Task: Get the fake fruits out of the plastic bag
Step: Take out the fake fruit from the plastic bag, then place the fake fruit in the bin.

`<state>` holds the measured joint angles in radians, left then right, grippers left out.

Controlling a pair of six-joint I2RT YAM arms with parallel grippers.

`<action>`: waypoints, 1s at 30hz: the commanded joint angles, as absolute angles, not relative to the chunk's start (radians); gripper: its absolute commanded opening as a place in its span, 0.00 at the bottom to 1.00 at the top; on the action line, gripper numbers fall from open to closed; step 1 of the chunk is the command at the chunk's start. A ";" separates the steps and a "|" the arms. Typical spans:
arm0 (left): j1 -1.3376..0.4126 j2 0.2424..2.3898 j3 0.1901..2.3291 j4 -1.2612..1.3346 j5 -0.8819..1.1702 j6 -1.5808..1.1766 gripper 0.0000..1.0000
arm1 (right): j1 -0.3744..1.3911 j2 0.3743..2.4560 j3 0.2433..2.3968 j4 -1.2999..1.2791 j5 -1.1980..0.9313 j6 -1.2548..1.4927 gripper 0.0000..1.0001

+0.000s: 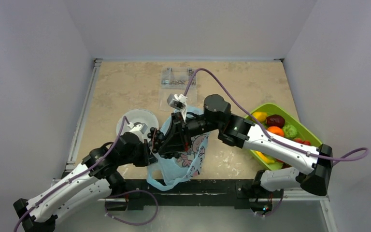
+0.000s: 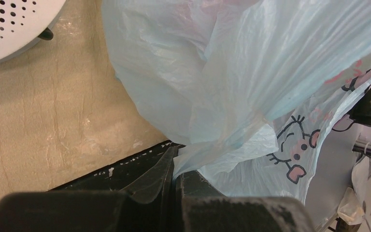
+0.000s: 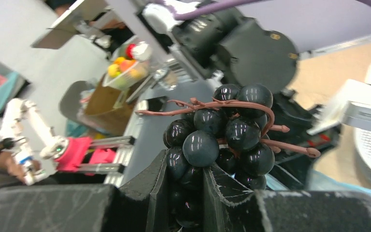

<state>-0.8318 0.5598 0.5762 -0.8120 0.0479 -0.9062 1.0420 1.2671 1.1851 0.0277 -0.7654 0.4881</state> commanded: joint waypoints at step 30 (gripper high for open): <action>-0.834 0.567 0.620 -0.760 0.043 -0.888 0.00 | 0.310 1.100 1.136 -0.478 0.429 0.536 0.00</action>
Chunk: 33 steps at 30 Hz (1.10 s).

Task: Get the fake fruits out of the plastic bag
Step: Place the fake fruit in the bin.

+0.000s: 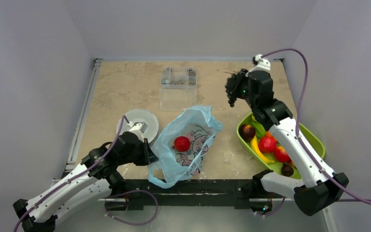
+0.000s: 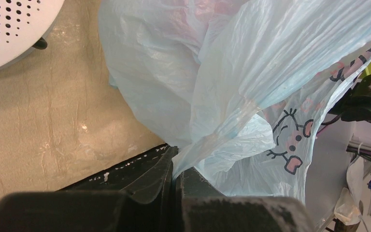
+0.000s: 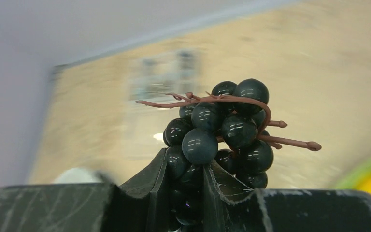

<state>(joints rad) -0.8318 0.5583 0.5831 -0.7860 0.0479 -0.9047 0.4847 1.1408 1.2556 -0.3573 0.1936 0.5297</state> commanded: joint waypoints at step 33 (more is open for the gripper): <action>-0.835 0.563 0.609 -0.762 0.055 -0.875 0.00 | 0.109 0.934 0.978 -0.382 0.198 0.450 0.88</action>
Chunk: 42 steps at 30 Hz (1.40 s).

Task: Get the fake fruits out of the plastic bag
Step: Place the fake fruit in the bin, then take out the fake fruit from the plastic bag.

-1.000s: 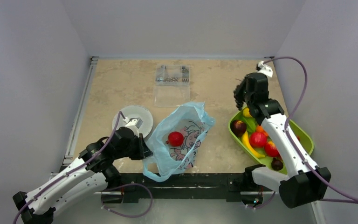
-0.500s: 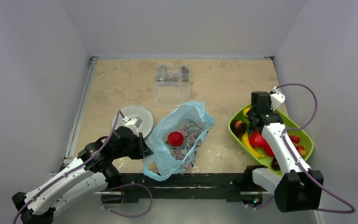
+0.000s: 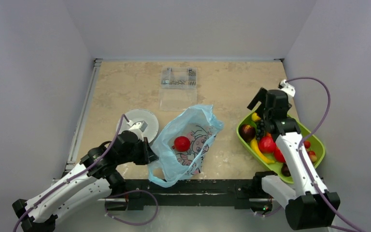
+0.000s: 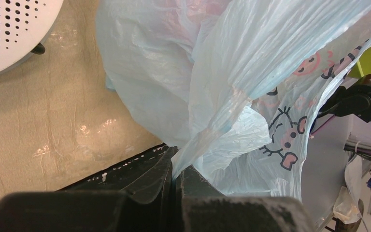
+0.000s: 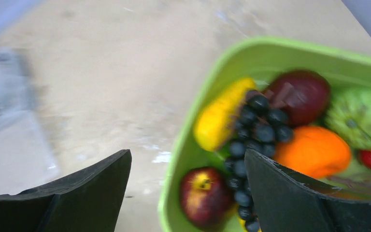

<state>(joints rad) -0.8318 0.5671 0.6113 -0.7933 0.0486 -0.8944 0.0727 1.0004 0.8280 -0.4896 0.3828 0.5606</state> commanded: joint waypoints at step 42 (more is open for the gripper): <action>-0.836 0.612 0.529 -0.721 0.055 -0.888 0.00 | 1.235 1.276 1.137 -0.496 0.163 0.256 0.68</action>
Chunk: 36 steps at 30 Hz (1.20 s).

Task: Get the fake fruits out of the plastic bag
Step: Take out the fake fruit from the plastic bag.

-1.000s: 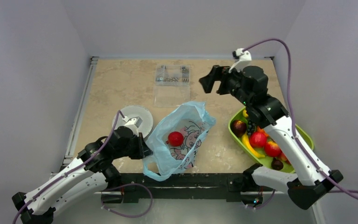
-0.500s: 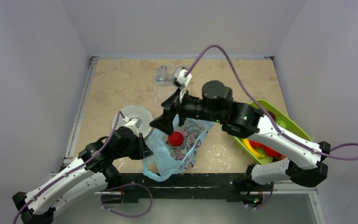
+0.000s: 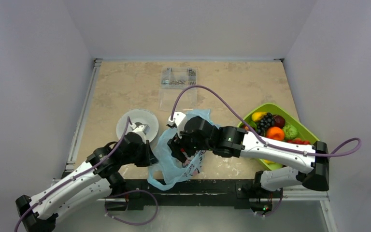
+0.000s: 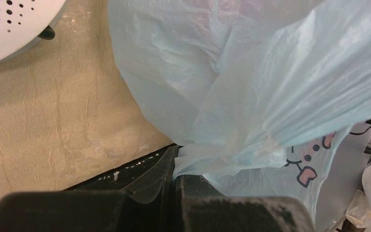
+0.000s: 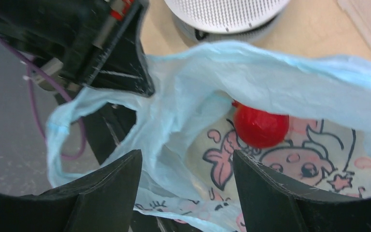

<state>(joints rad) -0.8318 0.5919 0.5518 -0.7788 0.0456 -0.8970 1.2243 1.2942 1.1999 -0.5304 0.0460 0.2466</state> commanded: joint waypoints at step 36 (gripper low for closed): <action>-0.835 0.561 0.452 -0.689 0.080 -0.927 0.00 | 1.235 1.660 0.741 0.378 0.591 0.262 0.80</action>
<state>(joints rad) -0.8318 0.5858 0.4461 -0.6968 0.0761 -0.9096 1.2316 1.6524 0.7177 0.3279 0.5632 0.2592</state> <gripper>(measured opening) 0.003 0.830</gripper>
